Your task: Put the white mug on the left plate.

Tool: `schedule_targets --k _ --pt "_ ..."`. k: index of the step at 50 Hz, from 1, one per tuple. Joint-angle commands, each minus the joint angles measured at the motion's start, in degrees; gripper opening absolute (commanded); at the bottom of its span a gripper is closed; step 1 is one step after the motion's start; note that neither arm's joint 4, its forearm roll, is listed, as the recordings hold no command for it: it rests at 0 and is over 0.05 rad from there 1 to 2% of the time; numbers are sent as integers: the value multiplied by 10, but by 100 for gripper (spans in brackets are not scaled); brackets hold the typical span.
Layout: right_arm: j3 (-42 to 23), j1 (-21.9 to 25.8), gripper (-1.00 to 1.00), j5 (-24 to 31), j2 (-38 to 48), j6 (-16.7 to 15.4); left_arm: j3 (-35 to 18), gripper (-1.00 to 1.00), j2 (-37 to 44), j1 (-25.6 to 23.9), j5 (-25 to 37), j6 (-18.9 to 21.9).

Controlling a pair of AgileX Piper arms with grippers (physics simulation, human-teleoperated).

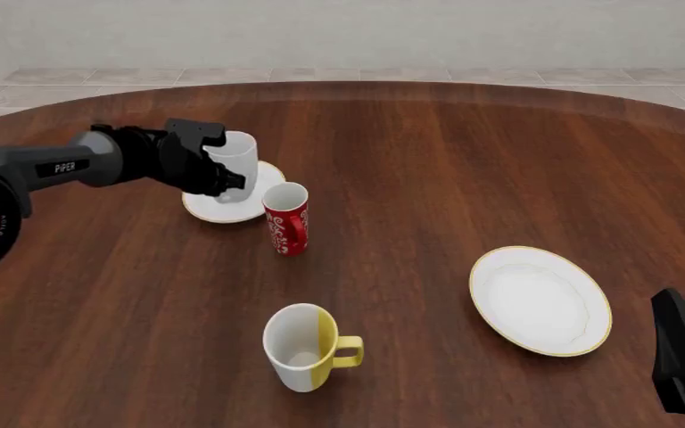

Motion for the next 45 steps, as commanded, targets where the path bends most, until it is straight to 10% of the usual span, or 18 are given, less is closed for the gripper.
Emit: schedule_targets --k 1,15,16,45 --pt "0 -1 100 0 0 0 14 -100 -4 -3 -9 8" --pt "0 1 100 1 0 -1 18 -100 0 -12 -12 6" --pt "0 1 100 1 0 -1 18 100 0 -16 -12 4" --pt "0 2 100 1 0 2 17 100 -3 -6 -6 15"
